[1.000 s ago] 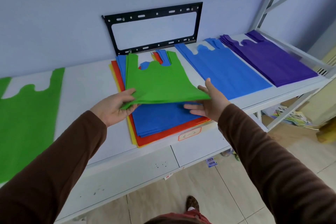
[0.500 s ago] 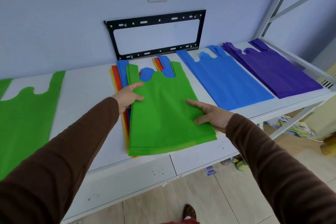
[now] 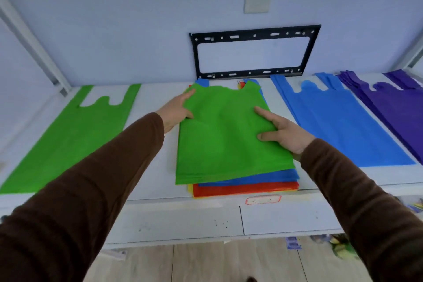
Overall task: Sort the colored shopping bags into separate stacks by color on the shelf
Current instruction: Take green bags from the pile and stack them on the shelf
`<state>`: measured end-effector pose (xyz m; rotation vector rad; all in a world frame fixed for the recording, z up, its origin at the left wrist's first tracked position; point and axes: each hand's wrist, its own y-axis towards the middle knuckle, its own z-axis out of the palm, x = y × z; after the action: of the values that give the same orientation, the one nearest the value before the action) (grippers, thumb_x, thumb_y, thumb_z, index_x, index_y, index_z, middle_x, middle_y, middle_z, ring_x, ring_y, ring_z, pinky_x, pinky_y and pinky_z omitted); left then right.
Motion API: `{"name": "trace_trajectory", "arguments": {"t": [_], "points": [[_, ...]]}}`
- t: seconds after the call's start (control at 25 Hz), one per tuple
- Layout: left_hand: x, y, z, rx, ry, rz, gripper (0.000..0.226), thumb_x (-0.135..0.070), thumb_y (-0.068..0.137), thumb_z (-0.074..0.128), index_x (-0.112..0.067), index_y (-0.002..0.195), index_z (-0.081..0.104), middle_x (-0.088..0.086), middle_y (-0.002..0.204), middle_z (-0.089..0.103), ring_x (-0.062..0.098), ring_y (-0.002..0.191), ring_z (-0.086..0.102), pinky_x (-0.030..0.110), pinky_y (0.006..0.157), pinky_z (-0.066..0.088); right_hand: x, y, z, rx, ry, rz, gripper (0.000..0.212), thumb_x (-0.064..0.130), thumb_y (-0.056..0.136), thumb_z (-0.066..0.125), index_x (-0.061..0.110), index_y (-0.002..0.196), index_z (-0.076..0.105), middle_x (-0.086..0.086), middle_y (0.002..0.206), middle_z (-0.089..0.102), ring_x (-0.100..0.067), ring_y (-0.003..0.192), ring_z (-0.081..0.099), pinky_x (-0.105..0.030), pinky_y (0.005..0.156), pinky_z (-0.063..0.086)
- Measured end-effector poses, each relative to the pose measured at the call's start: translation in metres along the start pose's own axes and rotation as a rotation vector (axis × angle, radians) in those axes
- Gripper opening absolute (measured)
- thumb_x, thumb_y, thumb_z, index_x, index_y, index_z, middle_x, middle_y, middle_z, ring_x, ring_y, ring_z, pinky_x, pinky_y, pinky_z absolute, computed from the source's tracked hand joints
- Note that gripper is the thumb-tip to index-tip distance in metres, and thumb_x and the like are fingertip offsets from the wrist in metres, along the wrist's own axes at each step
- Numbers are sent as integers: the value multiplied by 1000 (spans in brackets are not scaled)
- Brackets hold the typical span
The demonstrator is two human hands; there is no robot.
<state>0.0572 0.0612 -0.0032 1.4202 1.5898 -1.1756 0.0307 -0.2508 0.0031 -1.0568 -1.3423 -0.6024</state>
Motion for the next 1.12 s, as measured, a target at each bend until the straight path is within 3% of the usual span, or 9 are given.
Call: {"name": "trace_trajectory", "arguments": {"t": [0.08, 0.2, 0.36, 0.52, 0.64, 0.8, 1.0, 1.12], "points": [[-16, -9, -48, -109, 7, 36, 84, 19, 84, 54, -21, 153, 30, -1, 148, 44, 18, 125, 53, 27, 97, 50, 32, 17, 27, 28, 26, -78, 78, -11, 86, 58, 32, 148, 37, 0, 134, 60, -24, 108, 67, -36, 88, 57], [-48, -26, -138, -246, 67, 149, 83, 20, 83, 54, -17, 153, 30, -1, 153, 38, 14, 127, 50, 17, 93, 49, 86, 44, 88, 40, 63, -228, 79, -13, 85, 57, 27, 149, 33, 1, 137, 56, -18, 108, 66, -31, 90, 55], [-68, -73, -268, -381, 190, 252, 82, 18, 84, 55, -14, 154, 26, -4, 159, 27, 4, 136, 34, 10, 101, 38, 139, 72, 198, 38, 162, -415, 83, -16, 81, 58, 20, 150, 32, 1, 134, 56, -13, 102, 65, -28, 89, 55], [-11, -103, -348, -331, 194, 136, 80, 15, 90, 52, -20, 155, 22, -7, 160, 23, 10, 136, 38, 21, 101, 41, 122, 104, 307, 26, 144, -382, 87, -14, 79, 62, 21, 151, 28, -5, 145, 48, -21, 111, 62, -35, 95, 53], [77, -93, -373, -276, 244, -12, 83, 15, 87, 55, -21, 155, 23, 0, 160, 25, 21, 139, 38, 31, 107, 38, 68, 129, 366, 4, 27, -226, 89, -12, 80, 64, 23, 152, 26, -7, 149, 44, -24, 118, 58, -37, 99, 50], [183, -82, -362, -163, 336, -193, 87, 9, 85, 63, -21, 155, 21, 8, 158, 29, 29, 137, 41, 40, 112, 36, 7, 134, 408, 6, -216, -6, 84, -6, 84, 64, 23, 153, 25, -9, 153, 38, -23, 122, 53, -21, 89, 46], [199, -74, -365, -174, 312, -203, 85, 3, 89, 63, -25, 156, 19, 6, 160, 25, 28, 139, 38, 37, 112, 35, -1, 139, 414, -108, -274, 22, 77, 0, 84, 66, 18, 150, 33, -7, 151, 40, -25, 127, 49, -25, 98, 45], [196, -69, -367, -160, 372, -200, 86, 2, 89, 63, -25, 156, 16, 7, 160, 24, 29, 140, 36, 34, 111, 33, -1, 137, 416, -153, -320, 18, 76, 6, 83, 68, 19, 150, 34, -7, 151, 40, -25, 130, 47, -33, 108, 43]]}}
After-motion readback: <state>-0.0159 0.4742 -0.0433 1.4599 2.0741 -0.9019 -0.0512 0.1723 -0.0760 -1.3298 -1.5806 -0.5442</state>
